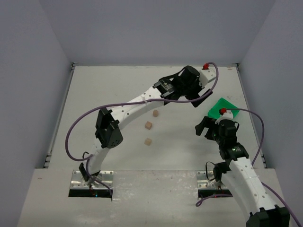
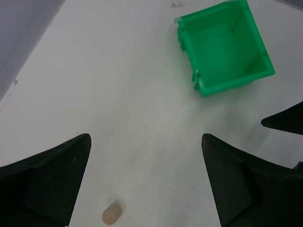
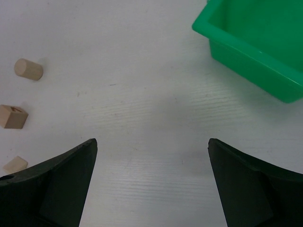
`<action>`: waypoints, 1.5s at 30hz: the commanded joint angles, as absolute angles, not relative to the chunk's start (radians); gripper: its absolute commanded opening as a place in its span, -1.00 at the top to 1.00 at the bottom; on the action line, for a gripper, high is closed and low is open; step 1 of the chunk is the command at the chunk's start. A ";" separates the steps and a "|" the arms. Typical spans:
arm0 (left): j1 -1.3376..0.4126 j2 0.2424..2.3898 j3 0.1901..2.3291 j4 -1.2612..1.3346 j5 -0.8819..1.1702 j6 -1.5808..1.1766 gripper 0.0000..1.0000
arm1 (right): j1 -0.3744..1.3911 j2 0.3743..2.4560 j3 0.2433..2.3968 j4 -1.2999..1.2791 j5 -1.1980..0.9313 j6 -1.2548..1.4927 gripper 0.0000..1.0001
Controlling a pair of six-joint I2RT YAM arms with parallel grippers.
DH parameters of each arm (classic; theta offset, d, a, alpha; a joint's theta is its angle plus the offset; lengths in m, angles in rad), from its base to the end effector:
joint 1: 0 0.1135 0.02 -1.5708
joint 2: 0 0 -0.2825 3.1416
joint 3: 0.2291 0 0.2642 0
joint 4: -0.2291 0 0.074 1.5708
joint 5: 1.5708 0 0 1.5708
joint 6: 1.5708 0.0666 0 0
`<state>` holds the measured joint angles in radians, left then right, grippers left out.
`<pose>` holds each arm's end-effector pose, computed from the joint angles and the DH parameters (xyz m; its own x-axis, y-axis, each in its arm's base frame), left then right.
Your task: Build the wood block tower
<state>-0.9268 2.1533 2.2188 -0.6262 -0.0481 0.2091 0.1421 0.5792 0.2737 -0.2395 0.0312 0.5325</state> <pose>0.3311 -0.4357 0.3514 -0.1516 0.5472 -0.8231 0.8237 0.5302 0.2008 0.1658 0.0216 0.1751 -0.5006 0.4410 -0.7449 0.1613 0.8930 0.4202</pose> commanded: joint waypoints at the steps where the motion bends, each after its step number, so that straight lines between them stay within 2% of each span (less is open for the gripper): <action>1: -0.917 1.967 1.951 -0.552 -0.130 0.027 -1.00 | 0.143 0.493 0.265 -0.283 0.232 0.617 -0.97; 2: -0.917 1.881 1.777 -0.481 -0.121 -0.030 -1.00 | 0.143 0.462 0.265 -0.312 0.272 0.632 -0.97; 9: -0.904 1.562 1.130 -0.280 -0.256 -0.222 -1.00 | 0.143 0.380 0.248 -0.321 0.269 0.649 -0.97; 12: -0.868 1.504 1.011 -0.214 -0.245 -0.239 -1.00 | 0.143 0.395 0.247 -0.303 0.232 0.642 -0.97; 14: -0.836 1.509 0.979 -0.200 -0.233 -0.242 -1.00 | 0.143 0.418 0.252 -0.308 0.226 0.643 -0.97; 17: -0.780 1.541 0.956 -0.184 -0.189 -0.247 -0.88 | 0.143 0.452 0.261 -0.313 0.229 0.652 -0.97; 24: -0.754 1.567 0.929 -0.097 -0.158 -0.205 -0.80 | 0.142 0.472 0.250 -0.273 0.194 0.646 -0.97; 28: -0.733 1.609 0.946 -0.103 -0.140 -0.207 -0.56 | 0.143 0.485 0.251 -0.277 0.207 0.647 -0.97; 36: -0.730 1.680 0.954 -0.107 -0.138 -0.207 -0.49 | 0.143 0.530 0.256 -0.266 0.213 0.646 -0.97; 39: -0.730 1.702 0.966 -0.102 -0.139 -0.209 -0.32 | 0.143 0.534 0.255 -0.263 0.210 0.646 -0.97; 45: -0.730 1.716 0.988 -0.119 -0.143 -0.213 -0.16 | 0.143 0.533 0.255 -0.266 0.222 0.641 -0.97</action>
<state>-0.7395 1.7174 0.9435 -0.1498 -0.1385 -0.2109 0.1417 0.5323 0.2443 -0.3141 0.2008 0.6365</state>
